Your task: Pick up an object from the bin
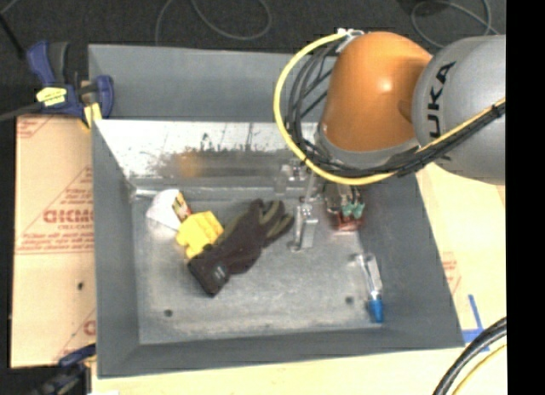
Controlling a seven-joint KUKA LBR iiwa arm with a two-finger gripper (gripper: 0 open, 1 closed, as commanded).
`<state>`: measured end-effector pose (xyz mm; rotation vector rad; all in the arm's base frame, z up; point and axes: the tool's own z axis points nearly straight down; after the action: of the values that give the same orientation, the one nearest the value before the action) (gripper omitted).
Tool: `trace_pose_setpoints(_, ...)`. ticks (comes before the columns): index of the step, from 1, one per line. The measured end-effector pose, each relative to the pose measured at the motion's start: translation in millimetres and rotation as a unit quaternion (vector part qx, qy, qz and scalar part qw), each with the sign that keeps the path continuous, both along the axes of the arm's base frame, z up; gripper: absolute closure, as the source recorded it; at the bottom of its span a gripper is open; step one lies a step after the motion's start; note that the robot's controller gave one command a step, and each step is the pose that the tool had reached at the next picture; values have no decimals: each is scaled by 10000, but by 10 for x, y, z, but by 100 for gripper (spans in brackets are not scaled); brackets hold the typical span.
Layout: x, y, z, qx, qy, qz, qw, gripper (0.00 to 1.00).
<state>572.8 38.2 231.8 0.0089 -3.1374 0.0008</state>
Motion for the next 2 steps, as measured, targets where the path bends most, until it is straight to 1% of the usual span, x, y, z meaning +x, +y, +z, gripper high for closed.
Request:
trace_pose_setpoints(1,14,1,47,5,-42,-4,10000,0)
trace_pose_setpoints(2,91,34,-40,0,-80,41,10000,0)
